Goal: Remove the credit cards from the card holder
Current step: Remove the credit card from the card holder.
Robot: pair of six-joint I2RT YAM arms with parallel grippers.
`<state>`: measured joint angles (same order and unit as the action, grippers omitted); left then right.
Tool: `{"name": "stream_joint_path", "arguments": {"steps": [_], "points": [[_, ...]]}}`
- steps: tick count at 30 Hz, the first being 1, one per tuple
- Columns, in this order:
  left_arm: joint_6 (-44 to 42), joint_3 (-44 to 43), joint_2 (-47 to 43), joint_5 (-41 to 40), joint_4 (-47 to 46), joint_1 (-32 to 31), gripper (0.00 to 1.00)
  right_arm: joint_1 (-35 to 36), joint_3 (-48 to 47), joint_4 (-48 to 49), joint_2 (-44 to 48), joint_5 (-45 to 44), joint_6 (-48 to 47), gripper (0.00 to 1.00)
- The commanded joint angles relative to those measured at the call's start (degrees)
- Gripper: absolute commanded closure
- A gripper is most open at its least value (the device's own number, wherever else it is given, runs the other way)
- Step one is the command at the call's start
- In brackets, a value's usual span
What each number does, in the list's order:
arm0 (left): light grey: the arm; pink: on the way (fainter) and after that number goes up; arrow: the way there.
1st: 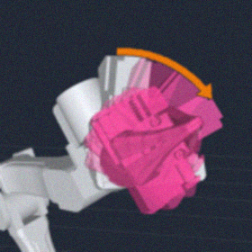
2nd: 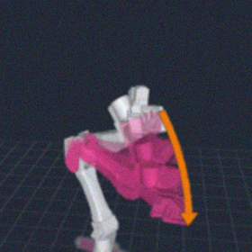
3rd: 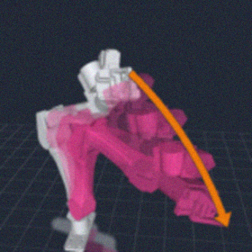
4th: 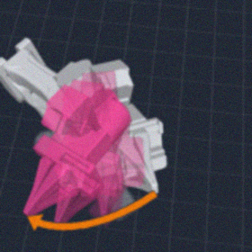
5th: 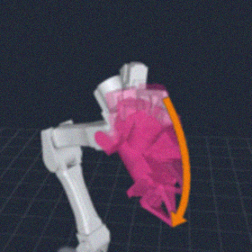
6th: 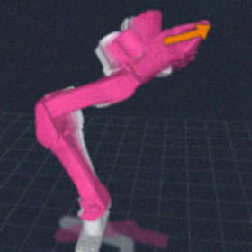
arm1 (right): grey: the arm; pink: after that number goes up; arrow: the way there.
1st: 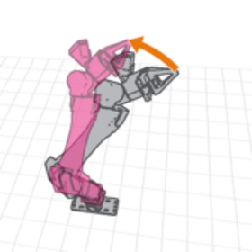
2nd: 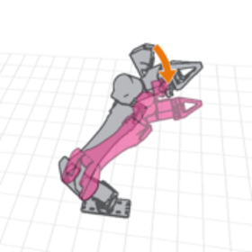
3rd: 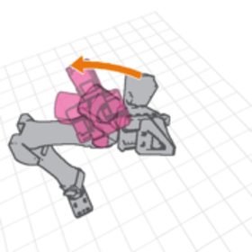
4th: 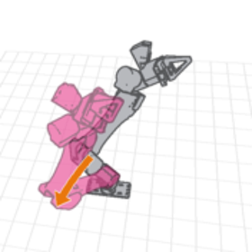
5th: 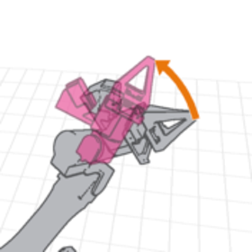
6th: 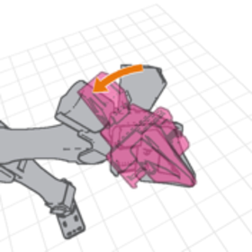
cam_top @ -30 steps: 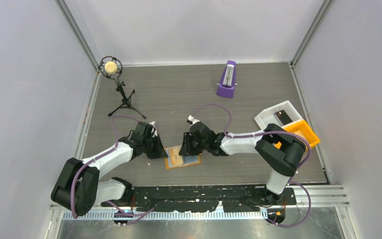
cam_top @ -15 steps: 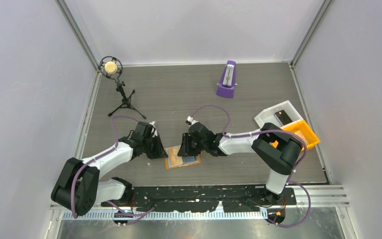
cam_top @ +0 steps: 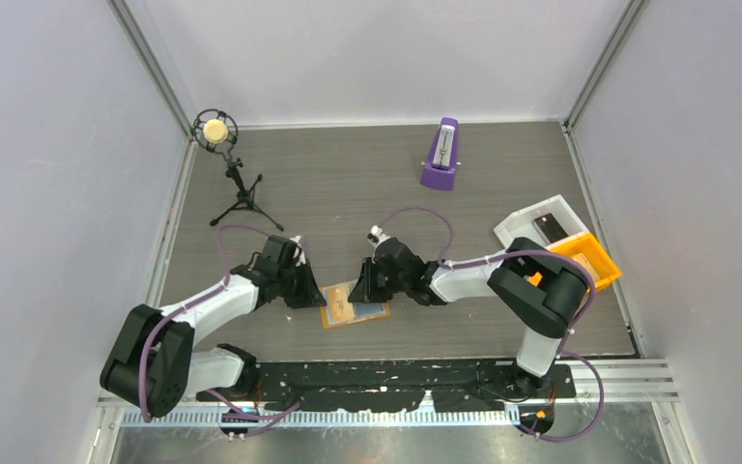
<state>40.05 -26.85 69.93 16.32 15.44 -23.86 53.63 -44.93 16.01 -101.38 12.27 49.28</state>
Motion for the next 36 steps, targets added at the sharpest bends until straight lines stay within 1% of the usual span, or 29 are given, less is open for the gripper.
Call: {"name": "stream_joint_path", "arguments": {"steps": [1,6,12,15,21,24,29,31,34,36], "points": [[-0.2,-0.6,1.2,-0.6,-0.6,0.2,0.95,-0.6,2.6,6.1,1.7,0.9,-0.2,0.95],[-0.5,-0.9,1.8,-0.5,-0.5,0.2,0.96,-2.3,5.8,9.2,4.0,1.7,0.1,0.95],[-0.5,-1.3,2.4,-0.5,-0.7,0.2,0.96,-4.1,7.8,8.3,6.4,3.1,0.2,0.95],[-0.5,-1.3,2.7,-0.2,-0.7,0.2,0.96,-5.0,8.3,8.8,6.9,5.4,0.5,0.95],[-0.3,-1.4,2.7,-0.2,-0.8,0.2,0.96,-6.8,10.5,15.2,6.3,9.6,3.9,0.95],[-0.4,-1.5,3.0,-0.3,-0.6,0.2,0.96,-7.5,11.6,16.1,6.6,10.0,4.4,0.95],[-0.3,-1.5,2.8,-0.3,-0.5,0.2,0.95,-9.5,12.7,14.4,9.8,10.2,3.3,0.95],[-0.3,-1.7,2.3,-0.2,-0.3,0.2,0.96,-10.2,12.6,12.2,11.3,10.3,1.6,0.95],[-0.5,-2.2,1.8,-0.2,0.1,0.2,0.95,-10.8,10.9,6.5,12.8,10.7,-1.4,0.95],[-0.7,-2.4,1.8,-0.1,0.3,0.2,0.95,-11.1,10.6,5.1,14.0,10.7,-2.6,0.95]]}}
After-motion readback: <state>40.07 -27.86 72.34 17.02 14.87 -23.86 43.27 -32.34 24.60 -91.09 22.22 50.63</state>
